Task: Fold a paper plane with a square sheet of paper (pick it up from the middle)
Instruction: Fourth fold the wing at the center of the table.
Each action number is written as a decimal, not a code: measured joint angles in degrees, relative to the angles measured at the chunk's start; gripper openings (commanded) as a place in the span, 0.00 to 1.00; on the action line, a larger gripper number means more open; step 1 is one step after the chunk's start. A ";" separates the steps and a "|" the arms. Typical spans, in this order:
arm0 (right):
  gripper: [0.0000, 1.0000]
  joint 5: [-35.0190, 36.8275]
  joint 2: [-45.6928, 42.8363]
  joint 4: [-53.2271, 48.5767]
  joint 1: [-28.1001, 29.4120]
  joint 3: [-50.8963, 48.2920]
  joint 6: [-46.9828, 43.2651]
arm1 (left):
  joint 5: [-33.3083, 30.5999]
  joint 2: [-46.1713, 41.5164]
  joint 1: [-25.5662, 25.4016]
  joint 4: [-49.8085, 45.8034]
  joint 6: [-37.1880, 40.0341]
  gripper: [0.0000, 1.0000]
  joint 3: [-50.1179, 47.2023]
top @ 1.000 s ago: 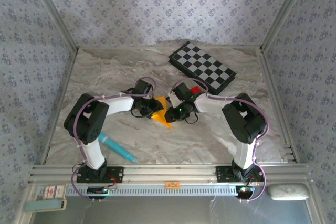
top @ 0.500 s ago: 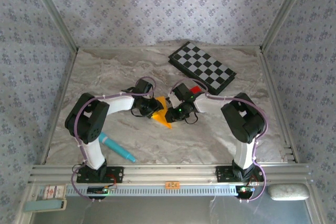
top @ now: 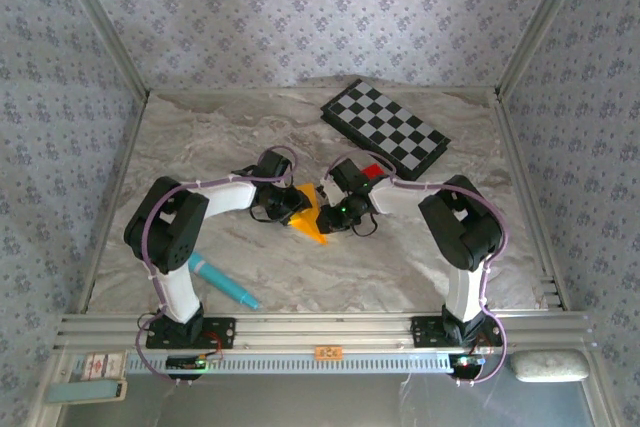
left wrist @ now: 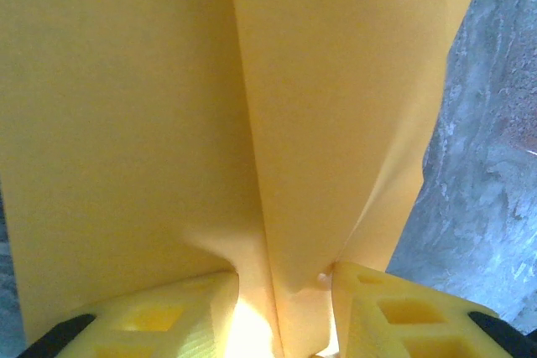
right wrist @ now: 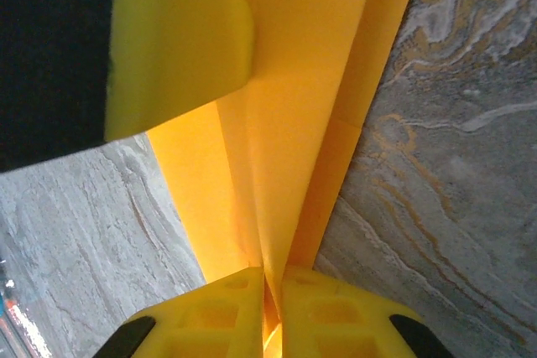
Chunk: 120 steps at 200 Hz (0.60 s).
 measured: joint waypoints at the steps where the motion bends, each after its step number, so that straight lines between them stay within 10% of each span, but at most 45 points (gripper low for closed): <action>1: 0.13 -0.04 0.02 0.00 0.00 0.00 0.00 | 0.00 0.00 0.00 0.00 0.00 0.38 0.00; 120: 0.11 -1.38 0.85 0.11 -0.42 0.17 0.17 | -1.55 -4.11 1.20 -3.30 5.05 0.40 3.10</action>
